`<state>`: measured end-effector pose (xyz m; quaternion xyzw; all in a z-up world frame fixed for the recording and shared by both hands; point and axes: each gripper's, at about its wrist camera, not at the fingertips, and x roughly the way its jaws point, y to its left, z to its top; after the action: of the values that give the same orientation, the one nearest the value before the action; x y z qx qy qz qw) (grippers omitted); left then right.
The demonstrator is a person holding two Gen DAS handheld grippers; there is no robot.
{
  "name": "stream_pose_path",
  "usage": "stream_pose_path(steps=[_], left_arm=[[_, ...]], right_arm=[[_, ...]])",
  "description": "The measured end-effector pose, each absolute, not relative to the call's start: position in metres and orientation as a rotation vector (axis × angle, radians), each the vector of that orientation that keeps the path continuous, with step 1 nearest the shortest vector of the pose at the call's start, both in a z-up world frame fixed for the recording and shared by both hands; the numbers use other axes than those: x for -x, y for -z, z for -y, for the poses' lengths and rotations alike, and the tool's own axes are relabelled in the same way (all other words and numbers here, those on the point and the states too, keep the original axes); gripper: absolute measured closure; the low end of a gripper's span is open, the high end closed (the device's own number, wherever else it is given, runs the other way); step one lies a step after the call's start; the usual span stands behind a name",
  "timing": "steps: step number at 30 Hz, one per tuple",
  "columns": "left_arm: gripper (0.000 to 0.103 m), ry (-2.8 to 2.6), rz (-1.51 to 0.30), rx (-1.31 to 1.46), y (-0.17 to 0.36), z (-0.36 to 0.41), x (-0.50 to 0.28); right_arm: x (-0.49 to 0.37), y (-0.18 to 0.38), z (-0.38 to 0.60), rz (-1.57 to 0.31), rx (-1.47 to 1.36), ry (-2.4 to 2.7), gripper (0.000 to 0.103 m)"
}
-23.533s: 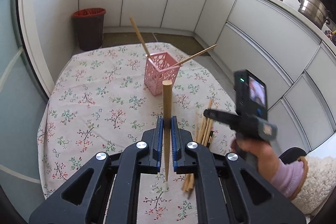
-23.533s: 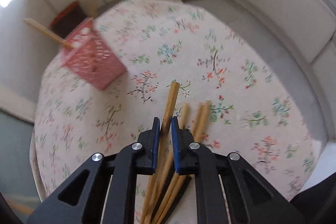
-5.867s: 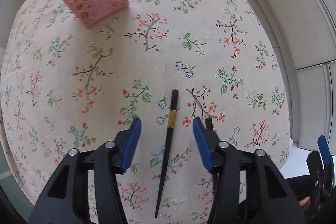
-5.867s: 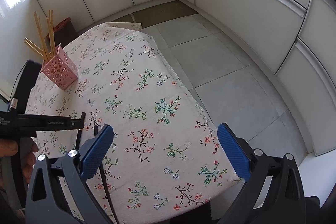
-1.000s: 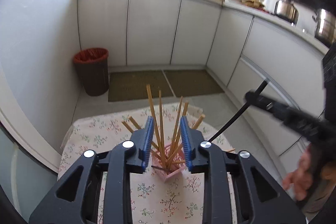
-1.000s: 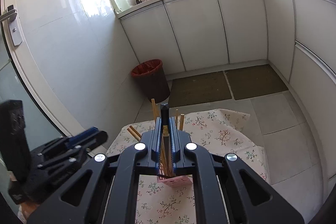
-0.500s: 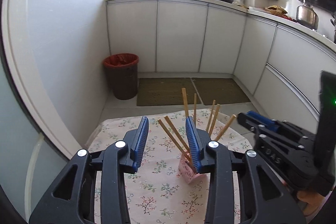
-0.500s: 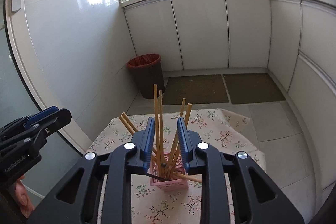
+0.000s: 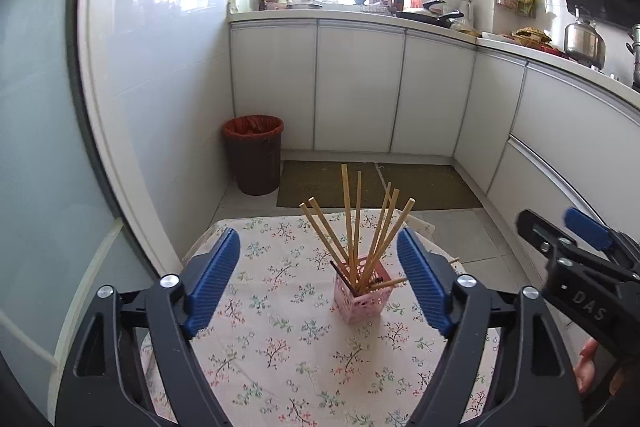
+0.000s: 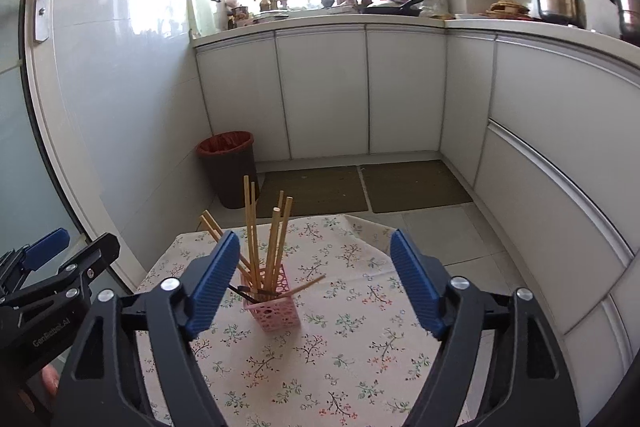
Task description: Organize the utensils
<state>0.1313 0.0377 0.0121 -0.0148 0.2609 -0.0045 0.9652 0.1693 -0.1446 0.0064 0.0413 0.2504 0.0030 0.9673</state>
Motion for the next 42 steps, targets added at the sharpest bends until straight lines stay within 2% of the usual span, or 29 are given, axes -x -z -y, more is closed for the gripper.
stream_pose_path(steps=[3,4,8,17,26,42], left_arm=[[0.007,-0.017,-0.499,0.031,-0.013,-0.034,-0.111],[0.007,-0.021,-0.494,0.028,-0.013,-0.03,-0.103],[0.007,-0.025,-0.502,0.008,-0.013,-0.018,-0.078],[0.007,-0.115,-0.478,-0.073,-0.015,-0.001,-0.023],[0.007,-0.083,-0.44,-0.005,-0.019,0.003,0.036],[0.007,-0.058,-0.475,0.01,-0.018,0.008,0.033]], right_arm=[[-0.146,-0.009,0.152,-0.494,-0.081,0.043,0.014],[-0.139,-0.009,0.153,-0.489,-0.075,0.057,0.01],[-0.107,-0.007,0.158,-0.462,-0.08,0.102,0.007],[-0.041,0.002,0.174,-0.426,-0.083,0.211,0.007],[0.008,0.007,0.179,-0.431,-0.076,0.226,0.007],[0.022,0.009,0.179,-0.434,-0.042,0.249,0.007]])
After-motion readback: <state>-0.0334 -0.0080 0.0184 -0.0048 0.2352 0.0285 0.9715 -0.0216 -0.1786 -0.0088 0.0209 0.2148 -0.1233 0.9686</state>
